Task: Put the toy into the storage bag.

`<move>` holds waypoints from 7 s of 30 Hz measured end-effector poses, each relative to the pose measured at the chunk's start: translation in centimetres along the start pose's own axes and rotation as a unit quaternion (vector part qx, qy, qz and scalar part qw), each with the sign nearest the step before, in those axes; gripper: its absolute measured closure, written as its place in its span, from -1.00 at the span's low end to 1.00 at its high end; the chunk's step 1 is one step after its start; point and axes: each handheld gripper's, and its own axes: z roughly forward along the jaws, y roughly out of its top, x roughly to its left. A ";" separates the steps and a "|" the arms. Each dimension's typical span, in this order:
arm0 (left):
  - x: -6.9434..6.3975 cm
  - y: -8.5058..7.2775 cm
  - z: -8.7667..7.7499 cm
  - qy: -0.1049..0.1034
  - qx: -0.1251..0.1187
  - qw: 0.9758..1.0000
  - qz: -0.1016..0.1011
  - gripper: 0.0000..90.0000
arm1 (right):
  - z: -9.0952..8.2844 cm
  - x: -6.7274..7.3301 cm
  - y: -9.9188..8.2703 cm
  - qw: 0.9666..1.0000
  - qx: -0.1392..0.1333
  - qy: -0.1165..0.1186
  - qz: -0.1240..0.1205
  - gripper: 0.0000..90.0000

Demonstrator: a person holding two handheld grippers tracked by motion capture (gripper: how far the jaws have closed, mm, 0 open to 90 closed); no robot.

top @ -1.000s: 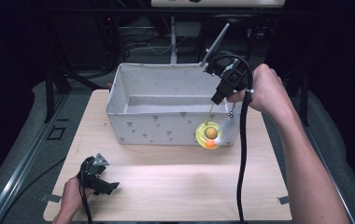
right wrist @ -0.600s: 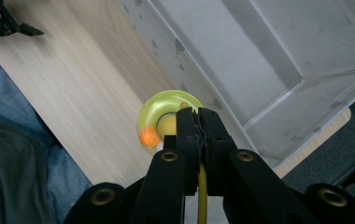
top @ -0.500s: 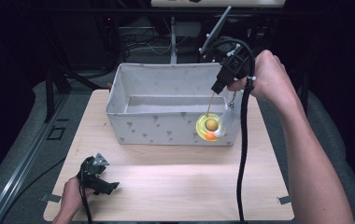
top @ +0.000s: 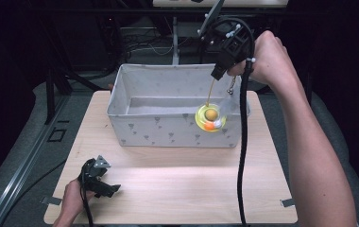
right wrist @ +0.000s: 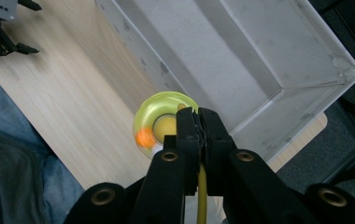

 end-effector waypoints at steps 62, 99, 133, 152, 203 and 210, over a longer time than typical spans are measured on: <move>0.0 0.0 0.0 -0.004 -0.003 1.000 -0.001 -0.99 | 6.9 -10.4 0.0 0.990 -0.010 -0.032 0.139 0.97; 0.0 0.0 -0.1 -0.005 -0.004 1.000 -0.003 -0.99 | 15.8 -11.3 -3.1 0.989 0.002 -0.013 0.146 0.97; 0.0 0.0 -0.1 -0.004 -0.003 1.000 -0.002 -0.99 | 19.9 -11.9 -7.1 0.985 0.068 -0.022 0.159 0.96; 0.0 0.0 -0.2 -0.002 -0.006 1.000 -0.003 -0.99 | 15.9 -12.1 -6.7 0.981 0.020 0.017 0.192 0.04; -0.1 0.0 -0.1 0.001 -0.006 1.000 0.000 -0.99 | 13.0 3.4 -9.8 0.998 -0.028 0.043 0.025 -0.97; -0.2 0.0 0.0 0.002 -0.006 1.000 0.001 -0.99 | 15.1 5.0 -11.3 0.998 -0.017 0.053 0.014 -0.96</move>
